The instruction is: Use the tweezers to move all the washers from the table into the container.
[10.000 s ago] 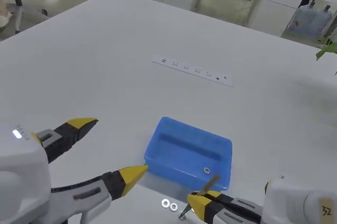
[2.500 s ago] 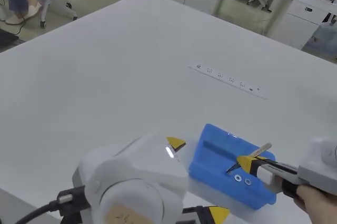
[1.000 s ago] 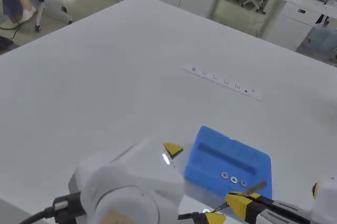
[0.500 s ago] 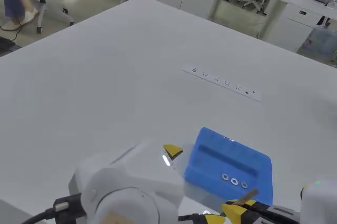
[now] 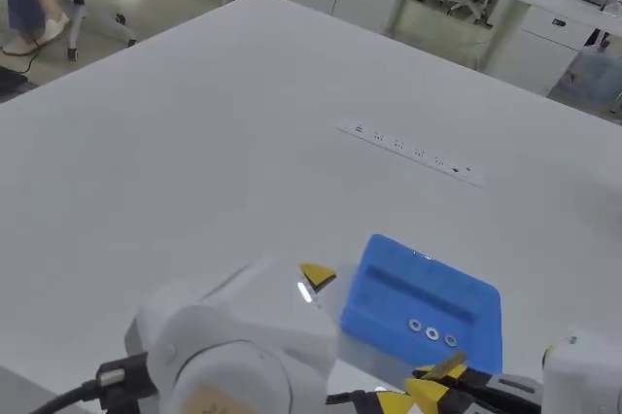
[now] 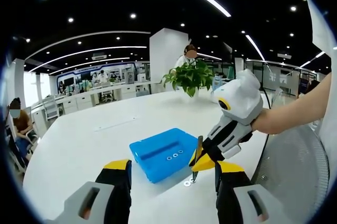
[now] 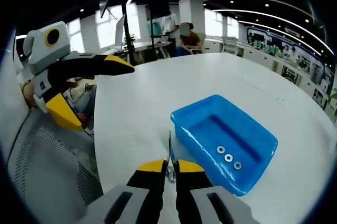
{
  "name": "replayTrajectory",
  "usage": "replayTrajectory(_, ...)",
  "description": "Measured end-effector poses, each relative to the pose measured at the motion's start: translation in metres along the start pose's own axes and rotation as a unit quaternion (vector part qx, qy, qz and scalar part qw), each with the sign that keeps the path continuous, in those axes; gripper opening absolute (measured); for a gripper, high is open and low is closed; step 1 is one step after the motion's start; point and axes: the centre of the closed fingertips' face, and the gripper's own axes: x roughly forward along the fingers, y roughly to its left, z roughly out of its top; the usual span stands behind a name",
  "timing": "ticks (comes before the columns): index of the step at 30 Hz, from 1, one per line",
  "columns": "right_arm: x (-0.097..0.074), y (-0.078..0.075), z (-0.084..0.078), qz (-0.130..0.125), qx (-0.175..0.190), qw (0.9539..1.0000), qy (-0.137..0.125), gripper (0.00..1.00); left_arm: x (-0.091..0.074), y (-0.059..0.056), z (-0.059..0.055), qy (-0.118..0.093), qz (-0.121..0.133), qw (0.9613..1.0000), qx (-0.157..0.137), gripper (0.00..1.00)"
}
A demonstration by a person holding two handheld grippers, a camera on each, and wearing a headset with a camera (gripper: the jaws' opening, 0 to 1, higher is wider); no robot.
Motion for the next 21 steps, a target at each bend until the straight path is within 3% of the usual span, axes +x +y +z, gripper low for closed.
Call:
replayTrajectory(10,0.0026,0.0034,-0.0021,0.009,0.004,0.9999,0.003,0.03,0.0,-0.0001,0.0,-0.001,-0.001,1.0,-0.002,0.64)
replayTrajectory(17,0.0027,0.0037,-0.0023,0.006,-0.012,0.9999,0.008,0.03,0.0004,-0.0006,-0.0001,0.0,-0.004,1.0,-0.001,0.64)
replayTrajectory(21,-0.0025,0.0046,0.0058,0.011,0.002,0.9999,-0.008,0.03,0.0003,-0.0002,0.0,-0.001,-0.003,1.0,-0.002,0.64)
